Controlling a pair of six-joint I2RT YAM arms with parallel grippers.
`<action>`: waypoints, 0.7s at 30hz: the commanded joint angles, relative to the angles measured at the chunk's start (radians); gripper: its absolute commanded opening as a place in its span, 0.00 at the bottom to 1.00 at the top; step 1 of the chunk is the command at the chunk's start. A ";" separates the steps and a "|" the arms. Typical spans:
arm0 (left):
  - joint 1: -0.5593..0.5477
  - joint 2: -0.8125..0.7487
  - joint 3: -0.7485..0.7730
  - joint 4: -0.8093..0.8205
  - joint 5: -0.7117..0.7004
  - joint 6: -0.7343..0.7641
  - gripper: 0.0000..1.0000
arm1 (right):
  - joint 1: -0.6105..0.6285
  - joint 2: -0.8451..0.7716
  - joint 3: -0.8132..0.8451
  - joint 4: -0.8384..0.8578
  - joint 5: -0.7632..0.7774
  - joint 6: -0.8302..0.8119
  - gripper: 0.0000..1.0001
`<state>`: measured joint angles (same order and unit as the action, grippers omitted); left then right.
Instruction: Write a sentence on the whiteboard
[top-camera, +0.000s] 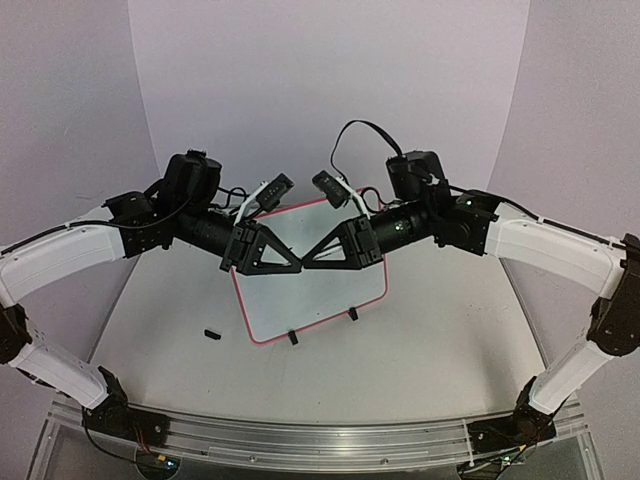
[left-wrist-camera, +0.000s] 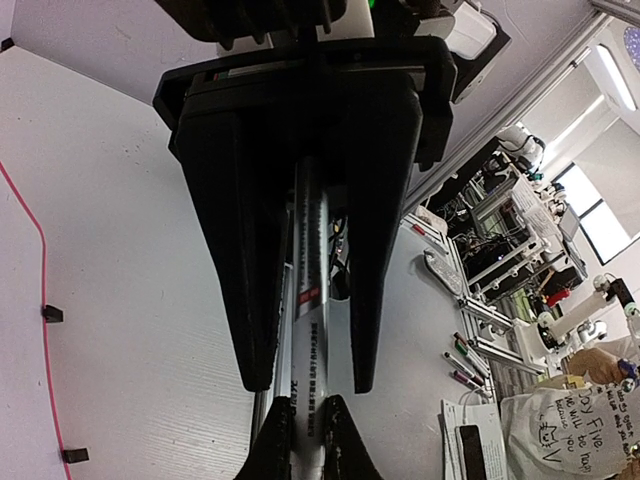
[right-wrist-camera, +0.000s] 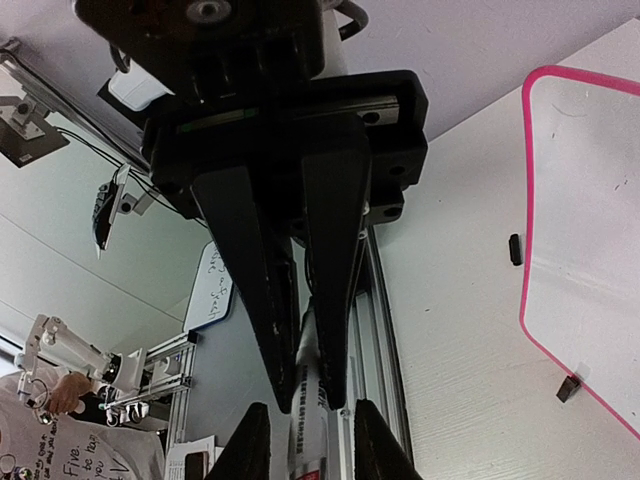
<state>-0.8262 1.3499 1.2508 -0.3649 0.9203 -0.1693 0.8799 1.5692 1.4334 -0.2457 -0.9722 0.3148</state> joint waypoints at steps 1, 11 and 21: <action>-0.010 0.004 -0.001 0.040 -0.002 -0.011 0.00 | 0.001 0.010 0.038 0.044 -0.030 0.011 0.25; -0.013 0.005 -0.005 0.045 -0.012 -0.009 0.00 | 0.001 0.013 0.031 0.065 -0.043 0.025 0.04; -0.011 -0.069 0.027 -0.073 -0.194 0.075 0.54 | -0.018 -0.073 -0.035 0.072 0.137 0.000 0.00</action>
<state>-0.8333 1.3514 1.2476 -0.3748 0.8669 -0.1608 0.8757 1.5698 1.4266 -0.2197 -0.9491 0.3376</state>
